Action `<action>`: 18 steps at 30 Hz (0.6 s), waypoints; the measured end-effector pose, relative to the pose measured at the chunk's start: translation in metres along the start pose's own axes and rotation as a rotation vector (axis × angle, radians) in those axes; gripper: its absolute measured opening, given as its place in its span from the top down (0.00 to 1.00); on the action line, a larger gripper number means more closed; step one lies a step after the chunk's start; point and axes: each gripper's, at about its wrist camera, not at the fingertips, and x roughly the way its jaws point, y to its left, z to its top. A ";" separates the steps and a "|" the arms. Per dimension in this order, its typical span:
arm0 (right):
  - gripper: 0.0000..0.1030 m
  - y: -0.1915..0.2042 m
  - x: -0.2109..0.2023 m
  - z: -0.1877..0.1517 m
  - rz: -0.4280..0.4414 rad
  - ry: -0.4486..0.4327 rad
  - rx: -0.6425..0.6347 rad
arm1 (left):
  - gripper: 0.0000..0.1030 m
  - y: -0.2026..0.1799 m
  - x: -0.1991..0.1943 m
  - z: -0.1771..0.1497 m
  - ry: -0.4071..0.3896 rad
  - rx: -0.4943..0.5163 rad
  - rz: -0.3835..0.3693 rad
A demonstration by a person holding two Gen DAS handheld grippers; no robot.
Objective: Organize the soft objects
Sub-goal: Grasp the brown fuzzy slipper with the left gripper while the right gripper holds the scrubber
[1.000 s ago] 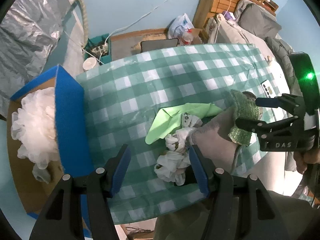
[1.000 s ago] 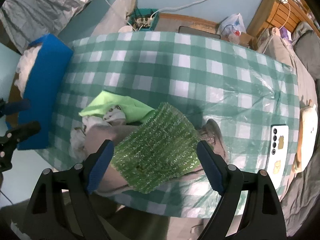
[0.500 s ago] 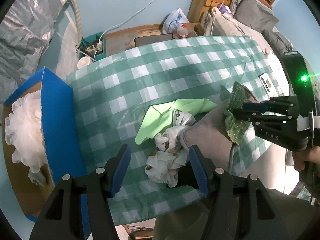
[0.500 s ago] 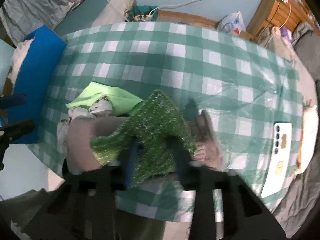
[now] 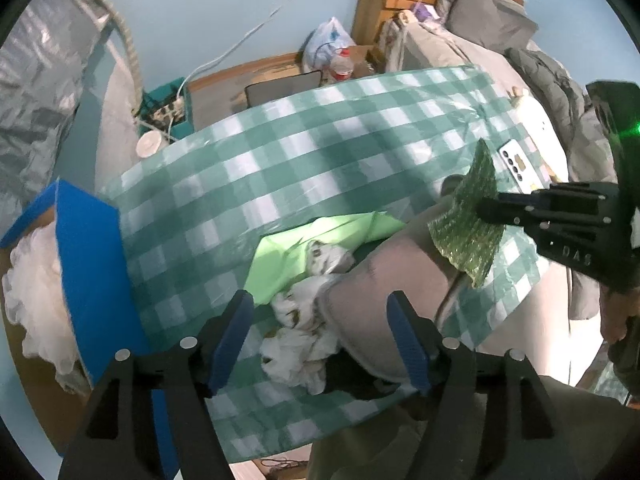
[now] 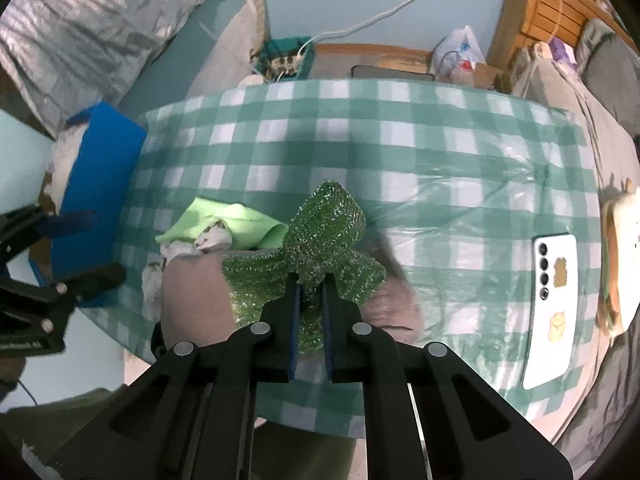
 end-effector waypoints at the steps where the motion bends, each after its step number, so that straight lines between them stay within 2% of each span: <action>1: 0.92 -0.004 -0.002 0.000 -0.001 -0.004 0.009 | 0.29 -0.005 0.001 0.002 0.000 0.014 -0.004; 3: 0.92 -0.013 -0.006 -0.002 -0.007 -0.012 0.031 | 0.24 -0.013 0.003 0.005 -0.002 0.037 -0.009; 10: 0.92 -0.045 -0.018 -0.009 -0.009 -0.029 0.097 | 0.18 -0.045 0.016 0.016 0.018 0.146 -0.031; 18: 0.92 -0.073 -0.024 -0.016 -0.011 -0.041 0.134 | 0.18 -0.069 0.033 0.028 0.041 0.230 -0.018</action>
